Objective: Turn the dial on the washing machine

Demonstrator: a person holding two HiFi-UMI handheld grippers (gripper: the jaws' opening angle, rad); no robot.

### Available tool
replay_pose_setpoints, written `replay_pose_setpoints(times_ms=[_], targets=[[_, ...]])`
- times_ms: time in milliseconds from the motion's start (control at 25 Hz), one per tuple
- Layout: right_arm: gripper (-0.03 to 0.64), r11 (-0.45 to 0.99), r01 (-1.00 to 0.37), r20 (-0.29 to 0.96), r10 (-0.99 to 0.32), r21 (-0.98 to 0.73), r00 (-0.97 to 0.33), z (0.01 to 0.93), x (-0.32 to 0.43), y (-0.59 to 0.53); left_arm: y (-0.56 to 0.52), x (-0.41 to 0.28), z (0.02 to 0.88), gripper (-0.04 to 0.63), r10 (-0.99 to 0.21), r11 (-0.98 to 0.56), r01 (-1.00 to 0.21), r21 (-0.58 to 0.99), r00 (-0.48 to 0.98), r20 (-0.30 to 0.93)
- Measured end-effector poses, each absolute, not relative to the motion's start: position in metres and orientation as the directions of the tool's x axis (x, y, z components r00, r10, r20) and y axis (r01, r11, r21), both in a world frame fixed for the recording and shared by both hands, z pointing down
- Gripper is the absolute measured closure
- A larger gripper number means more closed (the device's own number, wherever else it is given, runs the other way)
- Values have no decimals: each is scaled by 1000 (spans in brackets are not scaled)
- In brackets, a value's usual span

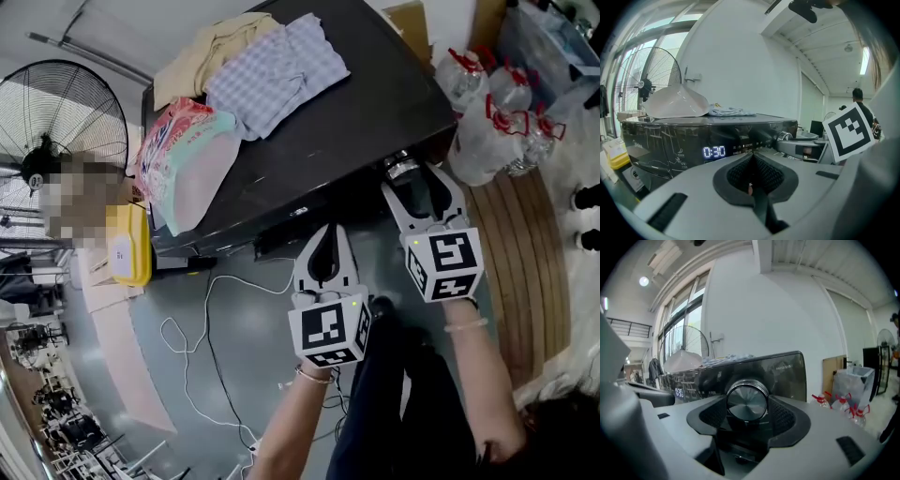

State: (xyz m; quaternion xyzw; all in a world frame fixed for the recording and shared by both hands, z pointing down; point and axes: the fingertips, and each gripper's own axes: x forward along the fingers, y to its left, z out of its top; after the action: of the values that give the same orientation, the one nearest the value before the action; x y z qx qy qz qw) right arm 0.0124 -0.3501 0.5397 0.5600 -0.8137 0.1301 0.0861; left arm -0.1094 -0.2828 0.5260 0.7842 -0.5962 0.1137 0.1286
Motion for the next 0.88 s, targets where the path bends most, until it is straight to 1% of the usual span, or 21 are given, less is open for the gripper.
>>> replay_pose_setpoints(times_ms=[120, 280, 440, 480, 680, 760, 800, 880], targets=[[321, 324, -920, 275, -884, -222, -378, 541, 14, -351, -283, -110, 527, 580, -906, -255, -965, 64, 261, 333], [321, 334, -921, 278, -882, -200, -380, 540, 14, -350, -284, -109, 527, 580, -906, -253, -965, 65, 260, 335], [312, 368, -927, 306, -877, -68, -370, 541, 11, -350, -285, -107, 527, 580, -905, -255, -965, 64, 262, 335], [304, 378, -926, 314, -877, -21, -365, 540, 10, -349, -285, -106, 528, 580, -905, -256, -965, 64, 262, 336], [304, 419, -875, 327, -884, 240, -334, 536, 3, -345, -285, -104, 528, 580, -905, -257, -964, 64, 263, 333], [310, 422, -859, 328, -887, 289, -325, 536, 2, -345, -285, -104, 528, 580, -906, -255, -965, 65, 262, 333], [330, 420, -857, 328, -888, 299, -321, 536, 2, -346, -285, -104, 528, 580, -906, -254, -965, 65, 261, 334], [331, 413, -863, 327, -890, 291, -316, 536, 3, -346, -286, -104, 527, 580, -907, -252, -966, 65, 259, 333]])
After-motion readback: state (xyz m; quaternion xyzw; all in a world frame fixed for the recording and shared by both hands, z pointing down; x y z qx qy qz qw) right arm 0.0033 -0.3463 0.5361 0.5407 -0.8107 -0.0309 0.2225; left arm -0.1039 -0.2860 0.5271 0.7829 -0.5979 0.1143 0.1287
